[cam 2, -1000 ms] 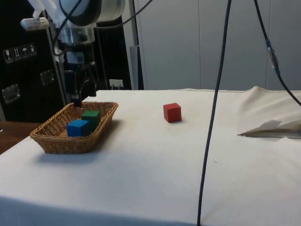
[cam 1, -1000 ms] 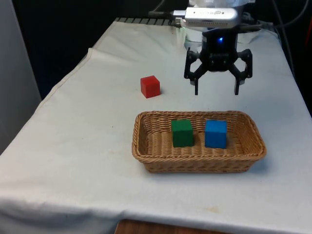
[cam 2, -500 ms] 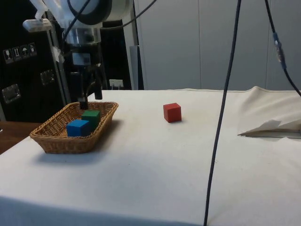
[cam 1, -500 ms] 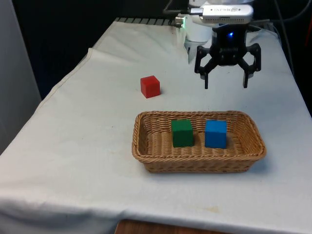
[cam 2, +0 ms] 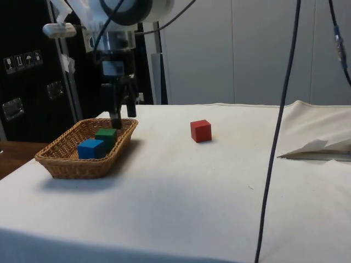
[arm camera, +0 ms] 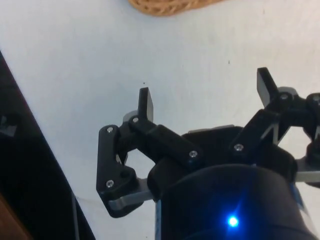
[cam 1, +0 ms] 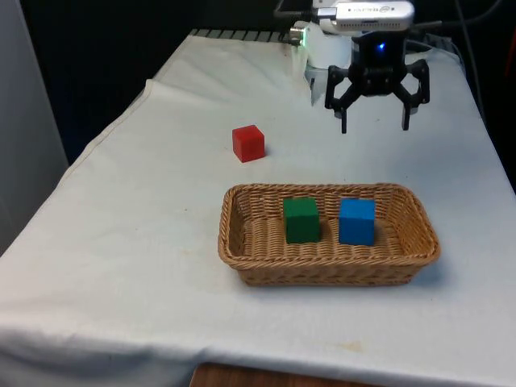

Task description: Pick up exactly two blocks and place them into the basket.

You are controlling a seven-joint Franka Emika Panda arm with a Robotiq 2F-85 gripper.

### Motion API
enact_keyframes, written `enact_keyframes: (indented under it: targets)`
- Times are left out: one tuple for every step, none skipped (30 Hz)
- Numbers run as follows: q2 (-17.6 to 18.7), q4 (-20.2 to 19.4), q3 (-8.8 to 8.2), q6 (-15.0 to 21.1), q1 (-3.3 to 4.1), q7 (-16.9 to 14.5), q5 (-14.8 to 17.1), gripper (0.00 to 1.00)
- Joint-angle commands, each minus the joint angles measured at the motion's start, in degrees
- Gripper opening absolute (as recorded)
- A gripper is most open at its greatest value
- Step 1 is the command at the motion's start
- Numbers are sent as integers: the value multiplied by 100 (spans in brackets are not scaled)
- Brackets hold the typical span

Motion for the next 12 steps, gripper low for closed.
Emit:
enact_keyframes:
  targets:
    - [-103, -155, -23, 92, 40, 52, -57, 100]
    - [-46, -63, 6, 6, 0, 0, -6, 100]
    - [-149, -218, -17, 103, 40, 52, -63, 100]
    - [-195, -281, -11, 115, 40, 52, -69, 100]
    - [-235, -338, 0, 126, 40, 52, -74, 100]
    - [-321, -458, 11, 149, 34, 52, -80, 100]
    - [-367, -521, 17, 166, 29, 46, -86, 100]
    - [-413, -579, 23, 183, 29, 46, -86, 100]
    - [-453, -630, 29, 195, 23, 46, -92, 100]
    - [-464, -647, 34, 201, 17, 40, -86, 100]
    - [-476, -659, 34, 212, 11, 40, -80, 100]
    - [-476, -659, 52, 166, 0, 0, -40, 100]
